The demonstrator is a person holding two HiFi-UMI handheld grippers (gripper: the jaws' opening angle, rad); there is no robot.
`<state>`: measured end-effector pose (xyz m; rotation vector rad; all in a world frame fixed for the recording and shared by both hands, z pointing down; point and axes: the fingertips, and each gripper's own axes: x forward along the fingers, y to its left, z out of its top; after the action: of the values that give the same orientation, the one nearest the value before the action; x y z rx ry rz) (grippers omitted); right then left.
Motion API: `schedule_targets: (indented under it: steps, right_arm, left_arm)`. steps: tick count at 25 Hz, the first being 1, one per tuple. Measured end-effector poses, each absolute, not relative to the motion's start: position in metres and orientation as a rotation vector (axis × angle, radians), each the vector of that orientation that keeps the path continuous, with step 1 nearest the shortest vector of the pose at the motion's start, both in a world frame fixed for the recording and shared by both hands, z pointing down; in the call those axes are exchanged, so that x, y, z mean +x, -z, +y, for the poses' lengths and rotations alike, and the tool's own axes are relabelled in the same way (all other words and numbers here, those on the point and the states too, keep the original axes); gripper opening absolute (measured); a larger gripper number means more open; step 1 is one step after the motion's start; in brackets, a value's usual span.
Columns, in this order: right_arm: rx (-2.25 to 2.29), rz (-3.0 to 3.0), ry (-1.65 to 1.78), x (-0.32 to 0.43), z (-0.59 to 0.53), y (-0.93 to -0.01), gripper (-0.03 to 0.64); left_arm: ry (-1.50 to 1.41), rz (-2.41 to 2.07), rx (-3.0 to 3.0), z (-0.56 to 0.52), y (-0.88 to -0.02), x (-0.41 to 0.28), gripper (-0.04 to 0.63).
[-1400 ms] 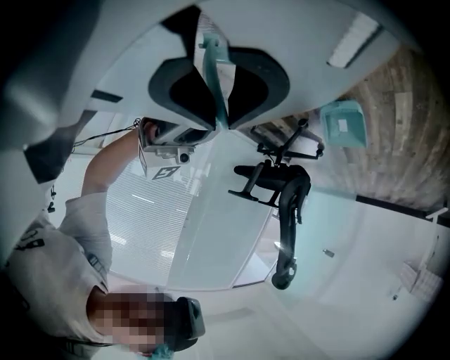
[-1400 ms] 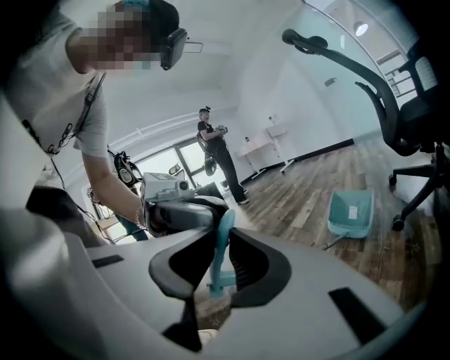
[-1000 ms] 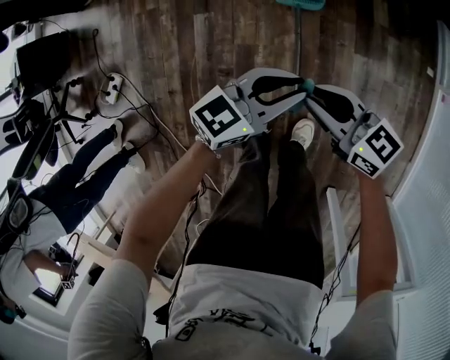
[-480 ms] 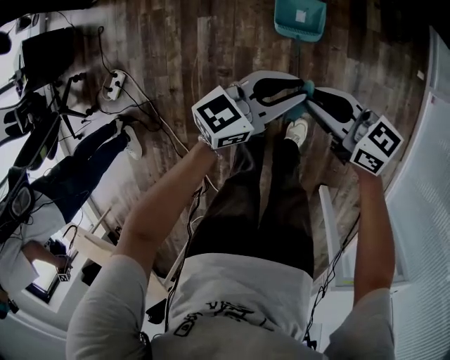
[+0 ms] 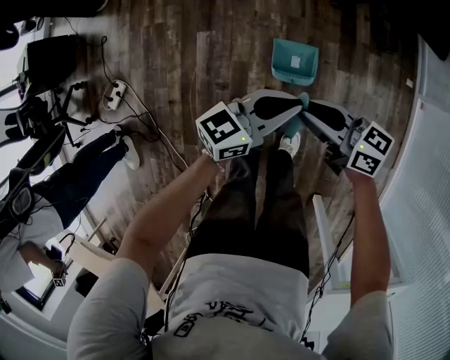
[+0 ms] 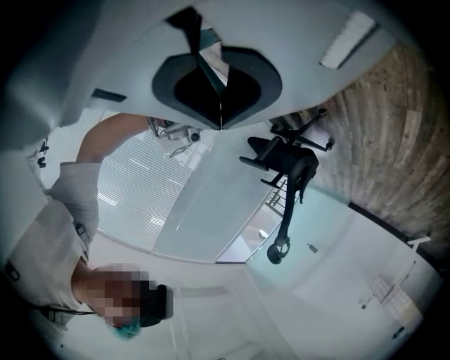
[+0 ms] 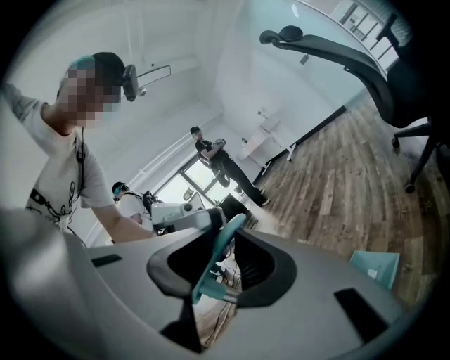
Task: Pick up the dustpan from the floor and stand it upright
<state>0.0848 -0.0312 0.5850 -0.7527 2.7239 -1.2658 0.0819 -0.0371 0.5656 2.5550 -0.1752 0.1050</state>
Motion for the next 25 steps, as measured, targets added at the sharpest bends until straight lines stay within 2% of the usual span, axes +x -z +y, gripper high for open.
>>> schedule_targets:
  steps: [13, 21, 23, 25]
  right_arm:
    - [-0.813, 2.625, 1.233, 0.109, -0.009, -0.578, 0.073]
    - [-0.911, 2.603, 1.331, 0.104, -0.037, -0.579, 0.080]
    - [-0.967, 2.582, 1.377, 0.109, -0.035, -0.580, 0.163]
    - [-1.051, 2.554, 1.398, 0.120, -0.038, -0.573, 0.175]
  left_arm:
    - [-0.176, -0.164, 2.653, -0.016, -0.560, 0.107, 0.003]
    - [-0.208, -0.242, 2.609, -0.046, -0.560, 0.091, 0.003]
    - [-0.237, -0.263, 2.604, -0.043, -0.556, 0.089, 0.003]
    - [-0.263, -0.293, 2.603, -0.045, -0.545, 0.084, 0.003]
